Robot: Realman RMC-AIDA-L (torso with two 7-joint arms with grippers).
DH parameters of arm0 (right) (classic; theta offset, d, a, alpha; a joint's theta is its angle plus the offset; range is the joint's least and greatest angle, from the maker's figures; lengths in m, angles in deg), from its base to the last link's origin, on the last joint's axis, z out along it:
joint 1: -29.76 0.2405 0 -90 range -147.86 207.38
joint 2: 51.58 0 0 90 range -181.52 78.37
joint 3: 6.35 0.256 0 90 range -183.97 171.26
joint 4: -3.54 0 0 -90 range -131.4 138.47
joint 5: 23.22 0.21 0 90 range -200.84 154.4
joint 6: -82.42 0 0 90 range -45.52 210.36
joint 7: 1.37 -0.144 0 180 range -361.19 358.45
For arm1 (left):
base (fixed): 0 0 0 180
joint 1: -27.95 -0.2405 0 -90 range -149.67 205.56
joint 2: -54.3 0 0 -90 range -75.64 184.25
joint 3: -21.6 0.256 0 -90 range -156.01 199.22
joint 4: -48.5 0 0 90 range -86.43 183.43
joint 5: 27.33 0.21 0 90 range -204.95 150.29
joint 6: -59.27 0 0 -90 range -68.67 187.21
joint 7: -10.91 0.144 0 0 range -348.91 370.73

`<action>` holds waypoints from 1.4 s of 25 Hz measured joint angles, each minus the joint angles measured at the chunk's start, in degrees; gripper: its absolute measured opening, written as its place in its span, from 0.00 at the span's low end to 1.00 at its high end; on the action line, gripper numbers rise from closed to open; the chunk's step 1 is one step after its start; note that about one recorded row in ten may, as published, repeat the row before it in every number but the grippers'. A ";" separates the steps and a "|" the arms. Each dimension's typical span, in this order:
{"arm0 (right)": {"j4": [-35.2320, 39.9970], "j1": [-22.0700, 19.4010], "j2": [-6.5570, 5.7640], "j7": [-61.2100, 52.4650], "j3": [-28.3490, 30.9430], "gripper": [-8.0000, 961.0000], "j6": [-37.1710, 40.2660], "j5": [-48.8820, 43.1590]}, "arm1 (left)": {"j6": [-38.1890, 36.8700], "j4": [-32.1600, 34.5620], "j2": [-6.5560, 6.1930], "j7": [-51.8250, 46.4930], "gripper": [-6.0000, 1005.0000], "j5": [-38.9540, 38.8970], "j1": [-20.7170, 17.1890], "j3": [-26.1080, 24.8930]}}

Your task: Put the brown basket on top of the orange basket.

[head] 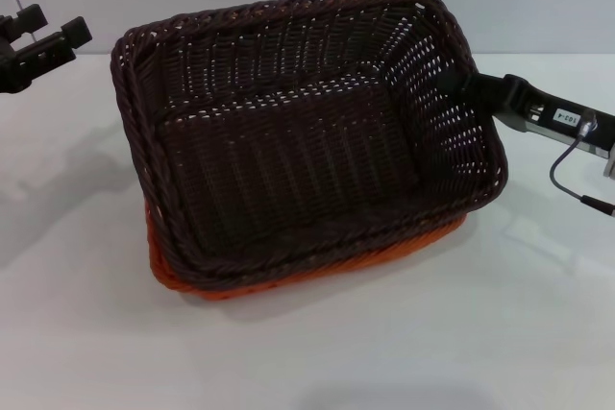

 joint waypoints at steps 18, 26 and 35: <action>-1.04 -0.08 0.00 0.08 -1.52 0.18 -0.28 0.42 | -0.03 0.00 -0.03 -0.01 0.86 0.01 0.10 0.43; -0.75 -0.54 0.00 0.04 -1.56 0.20 -0.53 0.42 | 0.08 0.00 -0.15 -0.01 0.86 0.01 0.09 0.39; -0.61 -1.22 0.16 1.14 -1.11 0.46 -1.13 0.97 | 0.09 -0.02 -0.18 -0.01 0.86 0.01 0.24 0.27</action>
